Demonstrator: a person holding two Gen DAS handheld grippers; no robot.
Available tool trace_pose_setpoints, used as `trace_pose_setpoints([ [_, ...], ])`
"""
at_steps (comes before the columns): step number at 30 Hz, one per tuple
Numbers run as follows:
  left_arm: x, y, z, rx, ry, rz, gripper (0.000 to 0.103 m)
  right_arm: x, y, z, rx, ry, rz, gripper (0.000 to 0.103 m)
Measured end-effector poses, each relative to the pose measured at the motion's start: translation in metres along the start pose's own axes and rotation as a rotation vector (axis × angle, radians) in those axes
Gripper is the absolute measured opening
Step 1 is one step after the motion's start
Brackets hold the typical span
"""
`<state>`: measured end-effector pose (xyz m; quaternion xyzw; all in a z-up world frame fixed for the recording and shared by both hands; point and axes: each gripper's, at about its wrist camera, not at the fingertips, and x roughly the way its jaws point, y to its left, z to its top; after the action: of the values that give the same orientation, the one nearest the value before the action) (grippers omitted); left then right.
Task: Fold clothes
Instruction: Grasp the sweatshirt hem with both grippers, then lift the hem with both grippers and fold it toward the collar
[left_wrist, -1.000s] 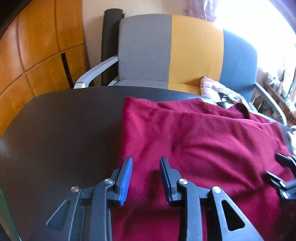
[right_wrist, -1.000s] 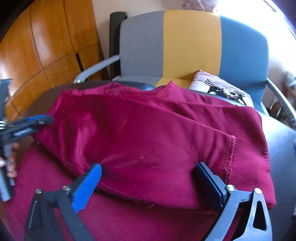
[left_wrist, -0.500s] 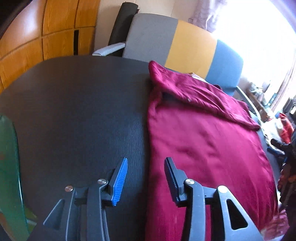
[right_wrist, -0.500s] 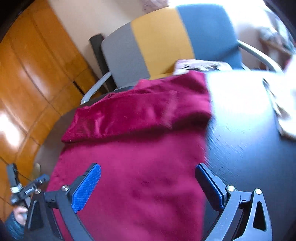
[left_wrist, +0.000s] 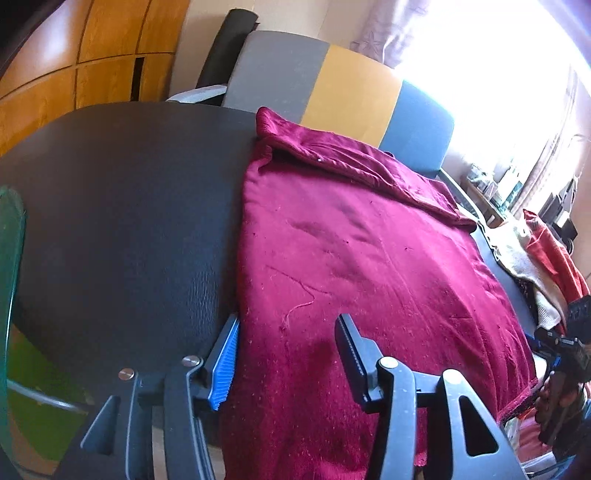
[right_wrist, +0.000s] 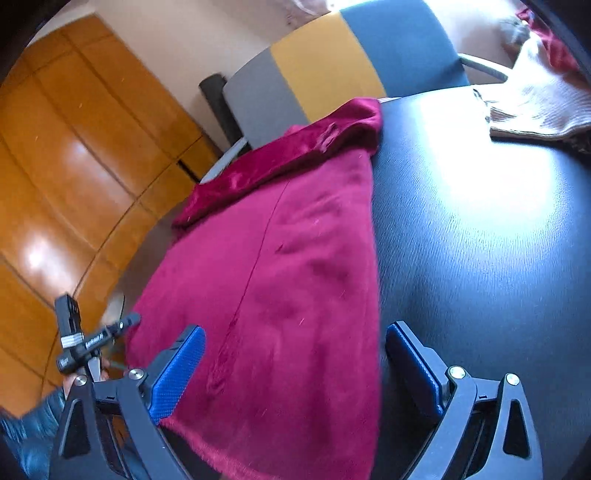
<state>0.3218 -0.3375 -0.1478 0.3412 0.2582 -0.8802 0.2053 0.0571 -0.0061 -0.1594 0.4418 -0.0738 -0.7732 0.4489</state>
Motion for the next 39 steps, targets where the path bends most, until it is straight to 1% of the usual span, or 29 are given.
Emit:
trace_pose_setpoints([
  [1,0.0,0.001,0.0,-0.007,0.001,0.0,0.05,-0.001,0.001,-0.002,-0.007,0.003,0.004,0.1],
  [2,-0.001,0.001,0.001,-0.004,0.003,0.003,0.051,-0.002,0.005,-0.006,-0.036,0.006,-0.016,0.1],
  [3,-0.001,0.0,0.0,0.006,0.006,0.009,0.051,-0.003,0.008,-0.01,-0.068,0.008,-0.039,0.095],
  [4,-0.002,-0.002,0.0,0.023,0.009,0.018,0.051,-0.004,0.012,-0.014,-0.101,0.01,-0.063,0.088],
  [5,-0.003,-0.004,-0.001,0.05,0.017,0.026,0.051,-0.003,0.017,-0.018,-0.15,0.018,-0.103,0.084],
  [6,-0.003,-0.006,-0.002,0.083,0.028,0.037,0.052,-0.003,0.019,-0.02,-0.177,0.02,-0.139,0.077],
  [7,-0.005,-0.007,-0.003,0.106,0.036,0.053,0.052,-0.004,0.019,-0.022,-0.2,0.022,-0.173,0.066],
  [8,-0.006,-0.008,-0.004,0.118,0.041,0.066,0.052,-0.005,0.02,-0.023,-0.223,0.024,-0.207,0.058],
  [9,-0.007,-0.008,-0.007,0.123,0.042,0.071,0.052,-0.005,0.021,-0.025,-0.246,0.026,-0.241,0.042],
  [10,-0.009,-0.007,-0.01,0.124,0.041,0.071,0.052,-0.006,0.018,-0.025,-0.241,0.022,-0.244,0.036],
  [12,-0.011,-0.006,-0.016,0.126,0.039,0.068,0.053,-0.007,0.012,-0.024,-0.225,0.014,-0.239,0.032],
  [13,-0.011,-0.006,-0.018,0.122,0.038,0.064,0.056,-0.006,0.011,-0.024,-0.218,0.013,-0.231,0.033],
  [16,-0.01,-0.01,-0.02,0.122,0.035,0.067,0.064,-0.006,0.006,-0.022,-0.202,0.004,-0.206,0.035],
  [18,-0.007,-0.016,-0.021,0.148,0.037,0.089,0.066,-0.005,0.007,-0.022,-0.215,-0.004,-0.206,0.037],
  [21,-0.006,-0.019,-0.022,0.156,0.031,0.108,0.065,-0.006,0.01,-0.025,-0.252,-0.001,-0.219,0.039],
  [22,-0.007,-0.017,-0.022,0.154,0.035,0.101,0.058,-0.006,0.012,-0.026,-0.256,0.004,-0.224,0.038],
  [23,-0.009,-0.016,-0.022,0.155,0.042,0.091,0.05,-0.006,0.014,-0.026,-0.266,0.012,-0.234,0.038],
  [24,-0.01,-0.015,-0.021,0.157,0.05,0.081,0.024,-0.006,0.016,-0.026,-0.277,0.021,-0.244,0.035],
  [25,-0.012,-0.014,-0.021,0.159,0.058,0.071,0.014,-0.005,0.019,-0.025,-0.296,0.037,-0.25,0.028],
  [26,-0.013,-0.013,-0.02,0.16,0.066,0.061,0.014,-0.005,0.021,-0.026,-0.299,0.047,-0.244,0.022],
  [27,-0.015,-0.012,-0.02,0.162,0.074,0.051,0.012,-0.005,0.022,-0.025,-0.291,0.065,-0.225,0.014],
  [29,-0.018,-0.01,-0.018,0.165,0.089,0.031,0.011,-0.006,0.025,-0.026,-0.273,0.09,-0.201,0.013],
  [31,-0.023,-0.002,-0.016,0.139,0.109,-0.011,0.011,-0.01,0.024,-0.028,-0.208,0.114,-0.145,0.012],
  [32,-0.027,0.005,-0.014,0.111,0.124,-0.05,0.011,-0.013,0.022,-0.029,-0.174,0.123,-0.115,0.012],
  [34,-0.035,0.021,-0.007,0.043,0.155,-0.152,0.011,-0.02,0.018,-0.034,-0.096,0.134,-0.034,0.012],
  [36,-0.048,0.034,-0.001,-0.002,0.159,-0.237,0.011,-0.028,0.016,-0.04,-0.025,0.141,0.049,0.012],
  [39,-0.066,0.052,0.013,-0.097,0.123,-0.376,0.011,-0.039,0.016,-0.039,0.044,0.124,0.142,0.012],
])
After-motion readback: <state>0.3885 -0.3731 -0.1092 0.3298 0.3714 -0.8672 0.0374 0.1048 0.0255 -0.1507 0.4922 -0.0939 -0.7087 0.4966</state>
